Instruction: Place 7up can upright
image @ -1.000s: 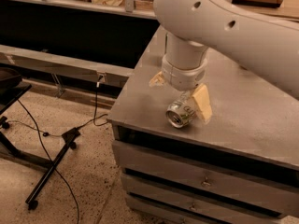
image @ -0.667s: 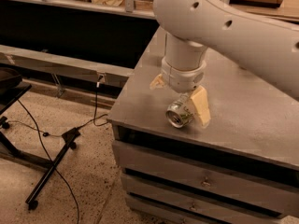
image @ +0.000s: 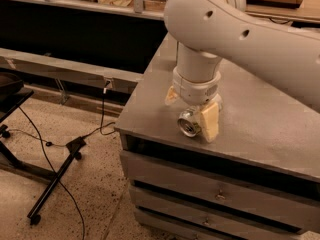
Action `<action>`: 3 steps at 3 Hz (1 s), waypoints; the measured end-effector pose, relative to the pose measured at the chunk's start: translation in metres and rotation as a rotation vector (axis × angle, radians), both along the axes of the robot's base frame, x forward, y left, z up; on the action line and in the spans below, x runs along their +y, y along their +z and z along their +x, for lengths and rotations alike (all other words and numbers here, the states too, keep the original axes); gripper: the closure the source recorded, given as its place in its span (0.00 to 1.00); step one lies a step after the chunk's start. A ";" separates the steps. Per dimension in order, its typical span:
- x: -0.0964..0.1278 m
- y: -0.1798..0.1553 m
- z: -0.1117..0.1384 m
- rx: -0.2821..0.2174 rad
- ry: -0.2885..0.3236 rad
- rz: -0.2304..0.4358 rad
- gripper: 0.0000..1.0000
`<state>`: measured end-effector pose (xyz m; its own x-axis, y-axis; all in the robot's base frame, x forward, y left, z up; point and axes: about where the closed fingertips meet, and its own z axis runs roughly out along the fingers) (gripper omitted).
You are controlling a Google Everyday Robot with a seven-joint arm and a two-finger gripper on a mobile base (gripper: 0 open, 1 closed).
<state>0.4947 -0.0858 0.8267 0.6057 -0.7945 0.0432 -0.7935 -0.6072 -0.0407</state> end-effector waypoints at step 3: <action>0.000 0.001 0.000 -0.013 -0.002 0.004 0.88</action>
Offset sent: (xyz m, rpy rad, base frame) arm 0.0001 0.0000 0.0004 0.0013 -0.0041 -0.0007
